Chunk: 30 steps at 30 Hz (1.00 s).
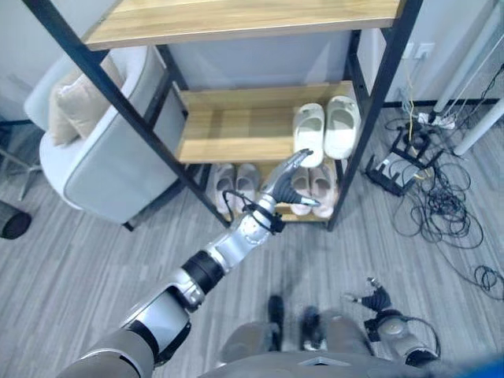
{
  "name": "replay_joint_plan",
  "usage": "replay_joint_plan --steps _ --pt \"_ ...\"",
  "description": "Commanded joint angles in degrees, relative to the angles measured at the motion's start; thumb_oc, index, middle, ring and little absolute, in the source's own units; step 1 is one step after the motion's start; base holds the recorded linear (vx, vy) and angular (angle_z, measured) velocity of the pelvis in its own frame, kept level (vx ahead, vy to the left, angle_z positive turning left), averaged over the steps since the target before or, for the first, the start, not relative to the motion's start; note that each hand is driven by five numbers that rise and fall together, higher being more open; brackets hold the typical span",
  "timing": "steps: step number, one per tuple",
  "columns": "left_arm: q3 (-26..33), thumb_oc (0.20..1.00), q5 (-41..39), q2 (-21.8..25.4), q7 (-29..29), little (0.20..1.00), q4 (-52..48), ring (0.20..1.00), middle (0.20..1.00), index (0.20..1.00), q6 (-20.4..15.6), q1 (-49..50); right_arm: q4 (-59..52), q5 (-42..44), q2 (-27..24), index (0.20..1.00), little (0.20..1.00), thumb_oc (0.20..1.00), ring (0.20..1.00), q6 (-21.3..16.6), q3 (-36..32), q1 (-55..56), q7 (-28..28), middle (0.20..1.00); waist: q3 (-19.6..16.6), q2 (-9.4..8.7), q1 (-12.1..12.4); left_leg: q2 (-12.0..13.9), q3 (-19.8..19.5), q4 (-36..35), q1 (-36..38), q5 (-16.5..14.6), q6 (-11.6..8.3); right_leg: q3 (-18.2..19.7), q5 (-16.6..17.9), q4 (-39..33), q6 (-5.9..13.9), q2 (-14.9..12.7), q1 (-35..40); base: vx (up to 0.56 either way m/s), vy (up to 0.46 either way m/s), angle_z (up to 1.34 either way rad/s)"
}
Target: Arrange the slippers neatly on the shoe rack.
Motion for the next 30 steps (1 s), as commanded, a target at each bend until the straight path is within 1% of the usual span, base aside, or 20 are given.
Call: replay_joint_plan --steps 1,2,3,5,10,12,13,14,15,20,24,30 --pt "5.4 1.000 4.3 -0.6 3.6 1.000 0.4 1.000 1.000 1.000 -0.6 -5.5 -0.9 -1.5 1.3 1.000 1.000 1.000 1.000 -0.2 1.0 2.1 -0.8 1.000 1.3 -0.71 -0.3 1.8 0.4 3.1 0.4 -7.1 -5.17 -1.4 12.2 -12.3 1.14 1.4 5.2 0.09 -0.084 -0.02" --pt "5.8 1.000 5.4 -0.1 4.4 1.000 1.1 1.000 1.000 1.000 -0.1 -5.3 -1.0 -1.8 1.2 1.000 1.000 1.000 1.000 -0.1 1.0 2.5 -1.0 1.000 1.0 -1.43 -0.1 1.5 0.7 3.8 0.3 -7.7 -5.15 -1.4 12.5 -15.0 1.70 1.5 6.5 0.11 -0.076 0.07" --pt "6.0 1.000 6.5 0.3 4.8 1.000 1.3 1.000 1.000 1.000 0.1 -5.4 -0.9 -2.1 1.1 1.000 1.000 1.000 1.000 -0.2 1.1 2.5 -1.1 1.000 0.8 -1.86 0.1 1.3 0.8 4.0 0.2 -7.8 -5.16 -1.5 12.6 -16.7 1.80 1.7 7.2 0.10 -0.079 0.18" --pt "6.6 1.000 8.7 1.0 6.0 1.000 2.0 1.000 1.000 1.000 0.6 -5.7 -1.1 -2.5 0.7 1.000 1.000 1.000 1.000 -0.3 1.4 2.7 -1.1 1.000 0.4 -2.34 0.4 1.3 0.6 4.1 -0.1 -7.6 -5.30 -2.1 13.0 -19.0 1.97 2.3 8.3 0.05 -0.057 -0.02" --pt "6.7 1.000 15.3 2.4 10.5 1.000 3.8 1.000 1.000 1.000 2.8 -8.5 -2.0 -3.8 -0.8 1.000 1.000 1.000 1.000 -0.9 2.1 1.2 -2.4 1.000 1.1 -3.05 0.4 1.5 -0.1 4.0 -2.5 -7.1 -5.78 -3.1 13.2 -21.1 1.71 3.3 8.1 -0.02 -0.015 -0.02" --pt "6.5 1.000 17.5 3.0 11.8 1.000 4.8 1.000 1.000 1.000 3.9 -9.9 -2.6 -4.3 -1.3 1.000 1.000 1.000 1.000 -1.3 2.5 0.6 -3.0 1.000 1.7 -3.28 0.3 1.6 -0.1 4.0 -3.6 -6.8 -5.90 -3.3 13.3 -21.3 1.79 3.6 7.5 -0.05 0.008 0.04" --pt "6.5 1.000 17.6 3.0 11.9 1.000 4.9 1.000 1.000 1.000 3.9 -9.9 -2.6 -4.3 -1.3 1.000 1.000 1.000 1.000 -1.3 2.5 0.6 -3.0 1.000 1.6 -3.28 0.3 1.6 -0.1 4.1 -3.7 -6.8 -5.90 -3.3 13.3 -21.3 1.78 3.6 7.4 -0.07 0.012 0.00" --pt "6.4 1.000 20.0 3.9 13.4 1.000 5.2 1.000 1.000 1.000 5.0 -11.4 -3.5 -4.4 -2.2 1.000 1.000 1.000 1.000 -1.7 2.4 -0.2 -3.6 1.000 2.4 -3.54 0.1 1.7 -0.3 4.4 -4.9 -6.6 -6.00 -3.2 13.4 -21.0 1.68 3.7 6.4 -0.08 0.021 0.01" --pt "6.4 1.000 21.1 4.4 14.1 1.000 5.5 1.000 1.000 1.000 5.4 -11.9 -4.0 -4.7 -2.5 1.000 1.000 1.000 1.000 -1.9 2.5 -0.5 -3.9 1.000 2.8 -3.70 0.0 1.8 -0.2 4.7 -5.6 -6.7 -6.04 -3.0 13.4 -20.7 1.63 3.8 5.7 -0.09 0.027 -0.01" --pt "5.9 1.000 25.7 7.3 15.7 1.000 5.9 1.000 1.000 1.000 7.6 -14.0 -5.5 -5.4 -3.4 1.000 1.000 1.000 1.000 -2.7 3.1 -1.6 -4.4 1.000 4.5 -4.16 -0.2 2.1 0.1 6.5 -8.1 -6.9 -6.04 -2.3 13.6 -19.8 1.39 4.0 3.4 -0.05 0.027 -0.03" --pt "5.9 1.000 27.3 8.6 16.1 1.000 5.7 1.000 1.000 1.000 8.2 -14.4 -6.3 -5.4 -3.6 1.000 1.000 1.000 1.000 -3.1 3.2 -2.3 -4.7 1.000 5.9 -4.49 -0.1 2.2 0.1 7.6 -9.6 -7.1 -6.08 -1.8 13.7 -19.3 1.20 4.1 2.1 -0.03 0.021 -0.04" --pt "6.2 1.000 27.3 8.5 17.1 1.000 5.2 1.000 1.000 1.000 8.5 -15.5 -7.6 -5.4 -3.8 1.000 1.000 1.000 1.000 -3.3 3.7 -3.0 -5.0 1.000 8.0 -4.43 -0.4 2.4 0.5 9.3 -11.5 -7.4 -6.09 -1.1 13.4 -17.8 0.82 4.0 0.0 -0.02 0.020 -0.02"
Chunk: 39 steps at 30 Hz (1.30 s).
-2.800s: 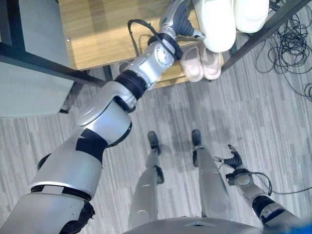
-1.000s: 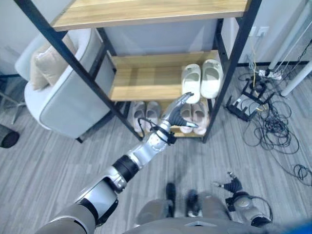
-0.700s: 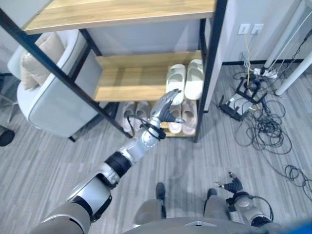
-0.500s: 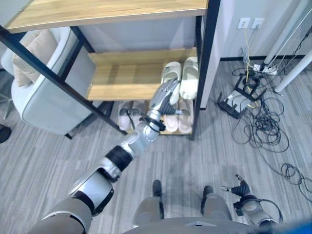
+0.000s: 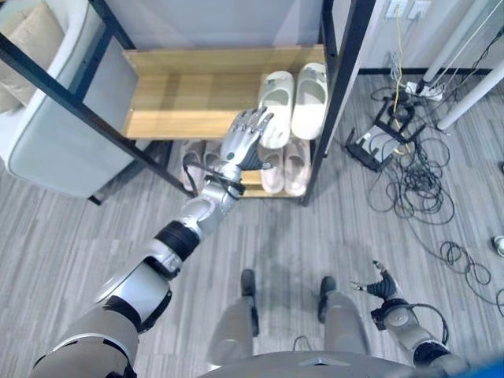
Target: Arrange the slippers neatly on the shoe rack.
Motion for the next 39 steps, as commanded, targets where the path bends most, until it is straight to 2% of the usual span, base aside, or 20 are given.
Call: replay_joint_plan --steps 1,14,26,39 --pt "4.2 1.000 1.2 0.2 3.7 1.000 -1.3 1.000 1.000 1.000 0.0 -7.1 -2.5 -1.0 0.1 1.000 1.000 1.000 1.000 -2.0 1.3 -1.7 -1.3 1.000 3.4 -1.29 0.0 -3.5 -0.3 6.1 -2.6 -8.3 3.58 -2.0 7.1 -12.4 1.52 2.2 7.1 0.00 0.035 -0.05" --pt "2.5 1.000 2.9 0.6 5.4 1.000 1.8 1.000 1.000 1.000 2.7 -13.7 -3.4 -1.7 -0.3 1.000 1.000 1.000 1.000 -2.4 3.3 -2.4 -1.3 1.000 5.4 -0.55 -0.9 -3.4 0.6 5.1 -3.8 -7.8 3.46 -1.1 8.1 -13.0 1.91 2.1 5.0 0.00 0.022 -0.03" --pt "0.2 1.000 5.3 1.6 6.1 1.000 5.7 1.000 1.000 1.000 4.5 -19.9 -4.1 -1.9 -0.4 1.000 1.000 1.000 1.000 -3.3 4.5 -3.5 -2.1 1.000 6.9 -0.97 -1.7 -3.6 1.4 4.1 -5.7 -7.3 3.27 -0.3 9.7 -14.9 2.47 2.0 3.0 -0.01 0.017 -0.03" --pt "-1.2 1.000 6.3 2.6 6.4 1.000 6.9 1.000 1.000 1.000 5.1 -22.2 -4.3 -1.6 -0.2 1.000 1.000 1.000 1.000 -3.8 5.1 -4.1 -2.1 1.000 7.7 -1.37 -2.0 -3.8 1.8 4.6 -7.1 -7.2 3.41 0.0 10.9 -15.6 2.88 1.8 2.0 0.00 0.009 -0.01"
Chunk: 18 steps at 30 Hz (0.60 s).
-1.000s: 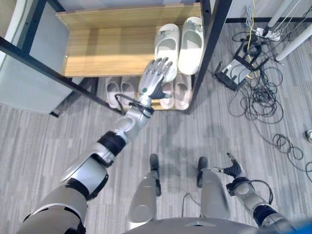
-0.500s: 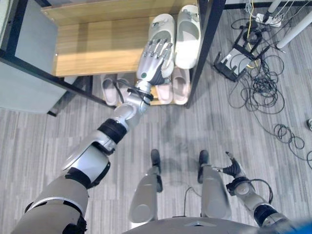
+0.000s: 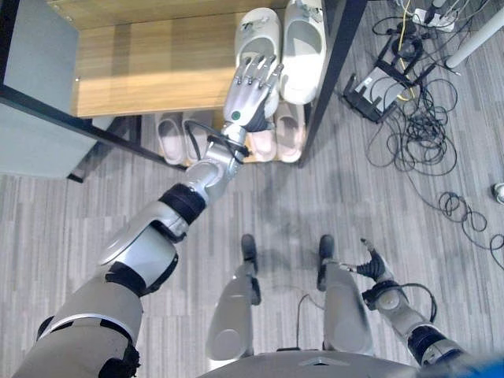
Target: Arrange the slippers neatly on the shoe rack.
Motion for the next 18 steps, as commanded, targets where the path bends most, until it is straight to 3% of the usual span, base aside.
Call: replay_joint_plan --steps 1,18 --pt "2.5 1.000 2.4 1.9 2.8 1.000 1.9 1.000 1.000 1.000 0.3 -8.2 -0.6 -0.8 0.3 1.000 1.000 1.000 1.000 -1.8 1.6 -2.0 -0.9 1.000 2.0 -1.58 -0.3 -3.7 -0.4 4.7 -3.5 -7.2 2.96 -2.0 8.2 -12.9 2.46 1.3 5.7 0.00 0.000 0.00" --pt "-0.2 1.000 2.8 3.8 2.4 1.000 2.2 1.000 1.000 1.000 0.0 -13.6 -0.3 0.1 0.2 1.000 1.000 1.000 1.000 -2.1 2.2 -2.9 -0.3 1.000 2.2 -1.28 -0.9 -4.2 0.5 4.7 -4.1 -7.5 3.09 -1.2 9.7 -14.0 3.23 1.1 4.8 0.01 0.017 -0.03"
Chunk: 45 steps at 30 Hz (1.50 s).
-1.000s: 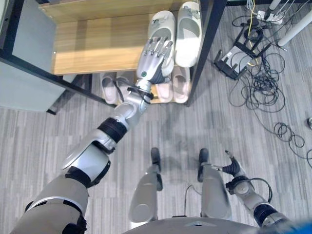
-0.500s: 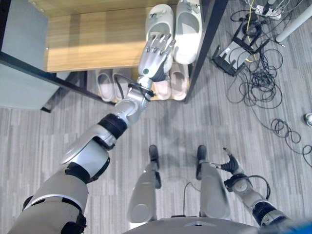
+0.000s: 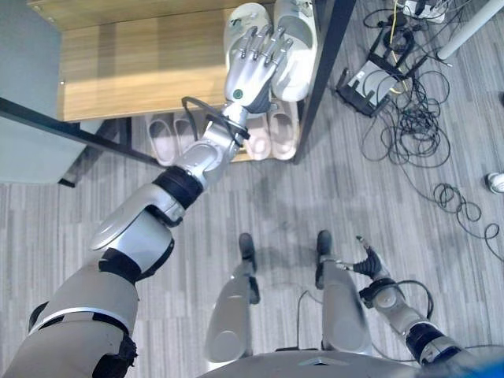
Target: Arrange the slippers neatly on the shoe rack.
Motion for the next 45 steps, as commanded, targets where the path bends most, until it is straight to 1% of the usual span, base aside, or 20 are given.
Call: replay_joint_plan --steps 1,2,9,11,17,21,26,34,39,45 --pt "2.8 1.000 1.5 1.6 2.4 1.000 2.0 1.000 1.000 1.000 -0.3 -7.0 -0.3 0.2 0.2 1.000 1.000 1.000 1.000 -1.5 0.3 -2.0 -0.3 1.000 2.1 -1.17 0.1 -4.1 -0.7 4.7 -3.8 -7.4 2.97 -2.2 8.3 -12.2 2.88 0.9 5.2 0.00 0.000 0.00" --pt "3.4 1.000 0.7 1.5 2.5 1.000 1.6 1.000 1.000 1.000 -0.6 -6.8 -0.4 0.3 0.3 1.000 1.000 1.000 1.000 -1.5 0.4 -1.9 -0.1 1.000 2.0 -1.25 0.1 -4.2 -0.6 4.5 -4.0 -7.1 2.95 -2.3 8.7 -12.4 2.95 0.8 5.0 0.00 0.000 0.00" --pt "5.2 1.000 -1.9 1.9 2.1 1.000 -1.7 1.000 1.000 1.000 -2.4 -4.9 0.0 0.5 0.8 1.000 1.000 1.000 1.000 -1.3 0.1 -1.1 0.4 1.000 1.9 -1.17 0.4 -4.3 -0.8 4.7 -3.8 -7.2 2.97 -2.4 8.4 -12.4 2.85 0.7 5.3 0.00 0.001 0.00" --pt "5.8 1.000 -3.4 1.8 1.1 1.000 -3.5 1.000 1.000 1.000 -3.5 -3.8 0.9 0.6 1.1 1.000 1.000 1.000 1.000 -0.7 -0.3 -0.9 0.7 1.000 1.7 -0.89 0.7 -4.3 -0.8 5.1 -3.3 -7.8 2.95 -2.5 7.8 -12.0 2.73 0.7 5.9 0.00 0.000 0.00" --pt "6.8 1.000 -5.7 1.0 -0.8 1.000 -6.5 1.000 1.000 1.000 -5.3 -1.0 2.7 0.6 1.8 1.000 1.000 1.000 1.000 0.3 -0.9 -0.7 0.9 1.000 1.3 -0.28 1.1 -4.3 -0.9 6.3 -3.0 -8.2 3.30 -2.4 7.3 -10.7 2.34 0.4 6.0 -0.01 0.000 0.00" --pt "7.4 1.000 -6.1 0.7 -1.5 1.000 -8.2 1.000 1.000 1.000 -5.8 0.7 3.4 0.7 2.2 1.000 1.000 1.000 1.000 0.7 -1.3 -0.5 1.2 1.000 1.1 0.28 1.5 -4.2 -0.9 6.9 -2.5 -8.8 3.46 -2.3 6.4 -9.5 2.17 0.3 6.2 0.00 0.000 0.00" --pt "7.6 1.000 -6.1 0.0 -2.2 1.000 -8.8 1.000 1.000 1.000 -6.1 2.1 3.8 0.7 2.6 1.000 1.000 1.000 1.000 0.9 -1.6 -0.6 1.1 1.000 1.0 0.56 1.7 -4.5 -1.3 6.9 -2.7 -8.4 3.62 -2.4 6.2 -8.6 1.99 0.0 5.8 -0.01 0.004 0.01" --pt "6.8 1.000 -2.3 0.6 -2.1 1.000 -6.7 1.000 1.000 1.000 -4.4 2.9 4.0 0.8 2.9 1.000 1.000 1.000 1.000 0.6 -1.2 -1.5 0.7 1.000 2.0 0.63 2.3 -4.5 -1.9 6.1 -2.8 -7.7 3.71 -2.9 6.2 -8.3 1.88 0.1 5.3 0.00 -0.001 0.01" --pt "6.0 1.000 -0.4 0.7 -1.9 1.000 -4.5 1.000 1.000 1.000 -3.2 2.6 3.7 1.2 2.8 1.000 1.000 1.000 1.000 0.2 -1.1 -1.9 0.5 1.000 2.5 0.60 2.4 -4.5 -2.0 6.3 -2.9 -7.8 3.72 -2.9 6.0 -8.0 1.97 0.1 5.2 0.01 0.001 0.02" --pt "5.0 1.000 2.5 2.2 -1.6 1.000 -1.8 1.000 1.000 1.000 -1.5 2.5 3.9 1.9 2.7 1.000 1.000 1.000 1.000 -0.2 -1.2 -2.1 0.7 1.000 2.5 0.30 2.4 -4.5 -2.2 6.0 -3.2 -7.4 3.77 -2.9 6.4 -8.5 1.97 0.2 4.9 0.00 0.000 0.00"
